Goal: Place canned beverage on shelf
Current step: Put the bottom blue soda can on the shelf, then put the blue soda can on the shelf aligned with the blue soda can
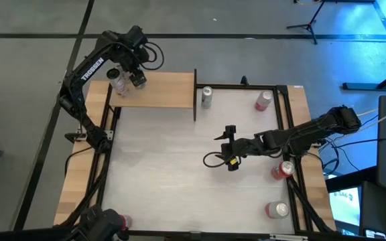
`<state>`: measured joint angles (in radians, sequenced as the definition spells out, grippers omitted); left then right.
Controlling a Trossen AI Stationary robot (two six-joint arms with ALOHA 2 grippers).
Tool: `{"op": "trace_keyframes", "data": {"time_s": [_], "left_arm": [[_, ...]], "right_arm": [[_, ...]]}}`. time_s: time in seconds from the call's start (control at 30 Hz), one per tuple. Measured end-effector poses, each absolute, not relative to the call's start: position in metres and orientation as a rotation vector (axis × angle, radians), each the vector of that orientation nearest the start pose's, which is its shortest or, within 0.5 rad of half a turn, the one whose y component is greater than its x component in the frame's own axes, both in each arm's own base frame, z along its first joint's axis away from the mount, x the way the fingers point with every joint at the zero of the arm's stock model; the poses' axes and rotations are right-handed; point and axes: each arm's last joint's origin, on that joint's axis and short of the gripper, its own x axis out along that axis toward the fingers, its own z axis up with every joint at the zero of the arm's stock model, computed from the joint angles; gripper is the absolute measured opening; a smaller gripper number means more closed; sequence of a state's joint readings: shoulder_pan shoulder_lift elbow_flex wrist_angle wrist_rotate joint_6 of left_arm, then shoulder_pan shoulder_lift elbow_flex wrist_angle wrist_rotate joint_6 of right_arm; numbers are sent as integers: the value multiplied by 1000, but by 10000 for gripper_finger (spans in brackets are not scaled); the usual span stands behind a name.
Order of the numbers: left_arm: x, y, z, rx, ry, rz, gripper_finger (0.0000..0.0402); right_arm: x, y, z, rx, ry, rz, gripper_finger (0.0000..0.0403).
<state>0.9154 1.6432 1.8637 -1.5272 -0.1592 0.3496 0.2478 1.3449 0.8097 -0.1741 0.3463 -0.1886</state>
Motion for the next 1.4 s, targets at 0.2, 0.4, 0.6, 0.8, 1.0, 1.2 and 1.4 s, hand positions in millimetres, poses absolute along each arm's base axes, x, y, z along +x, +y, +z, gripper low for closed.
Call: {"op": "trace_keyframes", "data": {"time_s": [0.2, 0.4, 0.6, 0.8, 1.0, 1.2, 1.4], "left_arm": [[174, 233, 386, -230, 1385, 676, 266], [173, 233, 386, -228, 1390, 681, 289], [173, 233, 386, -224, 1397, 686, 325], [172, 234, 386, -195, 1422, 725, 334], [173, 231, 396, -167, 1395, 736, 334], [180, 222, 410, -94, 1367, 756, 336], [193, 209, 418, -42, 1335, 719, 336]], "right_arm": [[268, 58, 226, -389, 688, -30, 326], [268, 58, 226, -389, 688, -30, 326], [268, 59, 225, -380, 687, -4, 326], [268, 59, 225, -380, 687, -4, 326], [268, 59, 225, -382, 687, -3, 326], [268, 59, 225, -383, 687, -3, 326], [268, 59, 225, -383, 687, -3, 326]]}}
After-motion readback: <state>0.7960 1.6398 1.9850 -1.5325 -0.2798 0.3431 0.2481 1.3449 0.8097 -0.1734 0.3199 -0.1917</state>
